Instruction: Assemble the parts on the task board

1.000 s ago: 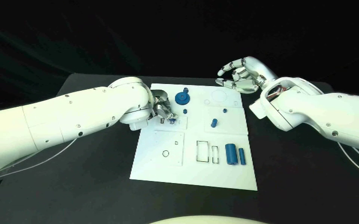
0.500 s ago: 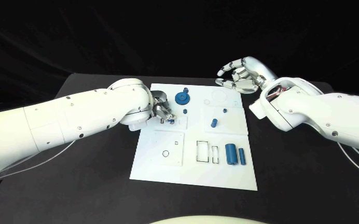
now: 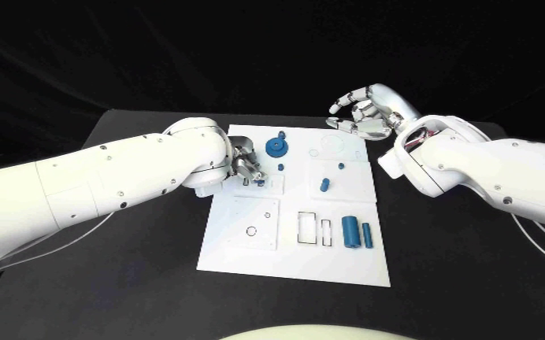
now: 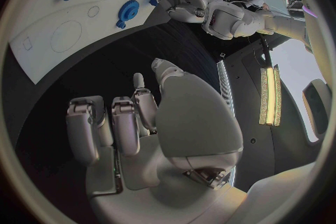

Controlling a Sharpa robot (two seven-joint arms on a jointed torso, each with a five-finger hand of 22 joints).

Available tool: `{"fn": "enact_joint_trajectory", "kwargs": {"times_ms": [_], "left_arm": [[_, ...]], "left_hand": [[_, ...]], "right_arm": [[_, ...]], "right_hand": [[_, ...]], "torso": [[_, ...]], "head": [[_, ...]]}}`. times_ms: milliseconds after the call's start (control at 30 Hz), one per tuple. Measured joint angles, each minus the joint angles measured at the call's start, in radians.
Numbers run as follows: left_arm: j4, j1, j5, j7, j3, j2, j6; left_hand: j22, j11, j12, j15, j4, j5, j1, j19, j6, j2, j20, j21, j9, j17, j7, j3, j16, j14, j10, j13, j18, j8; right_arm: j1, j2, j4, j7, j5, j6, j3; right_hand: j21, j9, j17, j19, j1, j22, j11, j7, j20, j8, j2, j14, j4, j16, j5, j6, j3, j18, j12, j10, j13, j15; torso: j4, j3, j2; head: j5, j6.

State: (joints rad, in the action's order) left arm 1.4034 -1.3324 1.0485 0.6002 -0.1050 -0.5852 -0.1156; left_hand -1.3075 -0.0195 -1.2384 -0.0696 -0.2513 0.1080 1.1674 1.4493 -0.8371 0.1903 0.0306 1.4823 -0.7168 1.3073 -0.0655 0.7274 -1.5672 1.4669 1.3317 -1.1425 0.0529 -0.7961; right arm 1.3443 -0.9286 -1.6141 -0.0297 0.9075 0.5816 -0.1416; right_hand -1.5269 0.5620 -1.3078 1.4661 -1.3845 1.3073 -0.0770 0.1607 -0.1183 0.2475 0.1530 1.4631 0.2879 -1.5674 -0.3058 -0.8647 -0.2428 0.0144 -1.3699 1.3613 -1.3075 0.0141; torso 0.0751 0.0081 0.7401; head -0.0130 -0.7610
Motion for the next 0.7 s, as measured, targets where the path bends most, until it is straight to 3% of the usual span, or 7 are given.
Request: {"fn": "enact_joint_trajectory", "kwargs": {"times_ms": [700], "left_arm": [[0.007, 0.002, 0.014, -0.001, 0.001, -0.001, -0.012]], "left_hand": [[0.0, -0.004, -0.005, 0.0, 0.0, -0.004, -0.004, 0.003, 0.004, 0.003, -0.004, 0.004, 0.0, 0.0, 0.004, 0.0, 0.0, 0.0, 0.004, -0.003, 0.0, -0.005]], "right_arm": [[-0.001, 0.001, 0.002, 0.0, 0.0, 0.0, 0.0]], "right_hand": [[0.0, 0.0, 0.0, 0.0, 0.0, 0.001, 0.0, 0.0, 0.0, 0.0, 0.0, 0.0, 0.0, 0.0, 0.0, 0.0, 0.0, 0.0, 0.0, 0.0, 0.0, 0.0]], "torso": [[0.0009, 0.0001, -0.001]], "head": [[-0.002, -0.004]]}}
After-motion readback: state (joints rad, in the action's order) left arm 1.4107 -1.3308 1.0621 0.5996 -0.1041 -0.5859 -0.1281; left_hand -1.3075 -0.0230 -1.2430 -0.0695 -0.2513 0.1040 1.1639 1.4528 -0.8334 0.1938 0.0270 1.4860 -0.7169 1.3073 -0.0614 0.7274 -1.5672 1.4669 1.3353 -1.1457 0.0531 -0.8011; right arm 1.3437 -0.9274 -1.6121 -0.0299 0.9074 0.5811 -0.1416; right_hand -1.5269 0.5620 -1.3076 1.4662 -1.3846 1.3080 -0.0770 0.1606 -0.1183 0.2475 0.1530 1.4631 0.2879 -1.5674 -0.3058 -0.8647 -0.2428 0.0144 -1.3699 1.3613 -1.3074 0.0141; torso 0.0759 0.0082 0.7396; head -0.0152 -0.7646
